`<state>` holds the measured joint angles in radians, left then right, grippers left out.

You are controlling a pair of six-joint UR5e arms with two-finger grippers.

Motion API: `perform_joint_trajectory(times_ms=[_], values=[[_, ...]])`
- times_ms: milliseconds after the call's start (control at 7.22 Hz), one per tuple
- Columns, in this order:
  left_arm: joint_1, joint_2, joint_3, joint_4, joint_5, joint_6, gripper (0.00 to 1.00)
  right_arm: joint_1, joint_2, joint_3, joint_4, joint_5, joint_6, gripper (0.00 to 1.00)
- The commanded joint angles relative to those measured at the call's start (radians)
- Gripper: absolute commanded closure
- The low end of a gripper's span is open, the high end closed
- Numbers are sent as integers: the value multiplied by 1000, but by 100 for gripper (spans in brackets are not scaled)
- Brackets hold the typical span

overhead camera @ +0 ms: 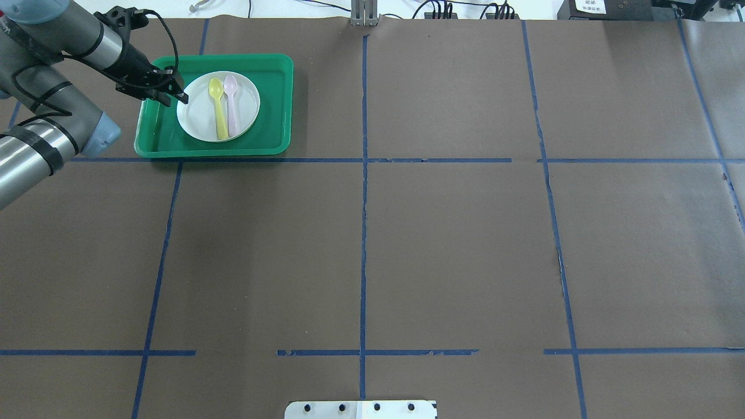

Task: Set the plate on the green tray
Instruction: 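Lower the plate onto the tray and open the left gripper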

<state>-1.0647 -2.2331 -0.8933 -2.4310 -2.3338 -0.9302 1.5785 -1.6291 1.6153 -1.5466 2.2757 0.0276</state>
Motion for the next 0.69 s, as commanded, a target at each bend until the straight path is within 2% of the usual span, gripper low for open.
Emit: perform_joint_trajectory(times_ms=[0, 138, 415, 554], values=[[-20, 82, -191, 181, -13, -3, 0, 0, 0, 0, 0, -1, 0, 0], [-38, 146, -361, 392, -36, 37, 0, 0, 0, 0, 0, -1, 0, 0], [-134, 269, -656, 783, -26, 324, 0, 0, 0, 0, 0, -1, 0, 0], [-193, 371, -802, 949, -13, 508, 0, 0, 0, 0, -1, -1, 0, 0]])
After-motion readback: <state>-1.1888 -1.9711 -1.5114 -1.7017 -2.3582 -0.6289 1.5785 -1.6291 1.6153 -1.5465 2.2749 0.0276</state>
